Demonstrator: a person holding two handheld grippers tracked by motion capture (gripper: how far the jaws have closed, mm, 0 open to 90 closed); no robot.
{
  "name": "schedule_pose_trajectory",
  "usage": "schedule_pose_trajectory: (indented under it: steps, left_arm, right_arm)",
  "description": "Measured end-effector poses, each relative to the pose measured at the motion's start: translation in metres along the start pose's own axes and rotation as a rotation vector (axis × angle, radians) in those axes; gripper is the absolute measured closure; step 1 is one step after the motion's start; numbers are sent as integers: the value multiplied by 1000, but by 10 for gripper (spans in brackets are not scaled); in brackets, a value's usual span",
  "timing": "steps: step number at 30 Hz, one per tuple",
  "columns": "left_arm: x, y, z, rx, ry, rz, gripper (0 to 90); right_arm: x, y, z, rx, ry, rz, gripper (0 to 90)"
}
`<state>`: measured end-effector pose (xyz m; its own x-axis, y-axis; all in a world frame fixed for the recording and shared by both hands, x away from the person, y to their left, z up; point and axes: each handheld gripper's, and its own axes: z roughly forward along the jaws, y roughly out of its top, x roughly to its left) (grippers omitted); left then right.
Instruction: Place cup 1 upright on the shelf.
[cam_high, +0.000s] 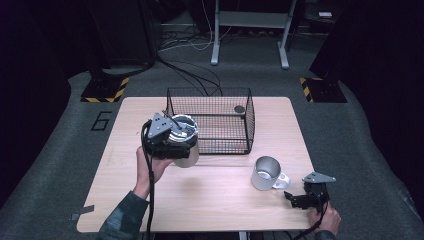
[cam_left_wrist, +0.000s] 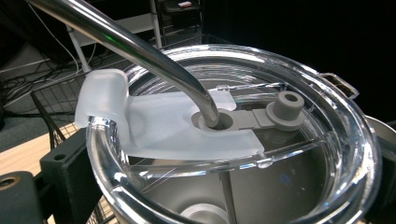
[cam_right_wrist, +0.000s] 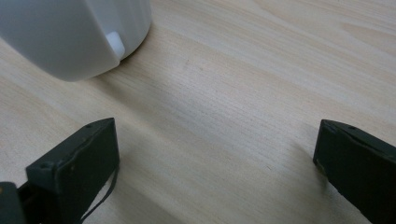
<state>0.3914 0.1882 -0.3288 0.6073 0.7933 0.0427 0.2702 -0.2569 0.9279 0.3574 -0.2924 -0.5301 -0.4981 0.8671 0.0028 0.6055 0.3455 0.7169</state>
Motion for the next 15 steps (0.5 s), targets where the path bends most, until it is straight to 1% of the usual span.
schedule_pose_trajectory:
  steps: [7,8,13,15]
  left_arm:
    - [0,10,3,-6,-13,0,38]
    - [0,13,4,-8,-13,9,38]
    - [-2,24,6,-27,-22,17,38]
    - [-3,28,6,-26,-23,26,38]
  right_arm:
    - [0,0,0,1,0,-1,0]
    - [0,0,0,-1,-2,3,0]
    - [0,0,0,0,0,0,0]
    - [0,0,0,0,0,0,0]
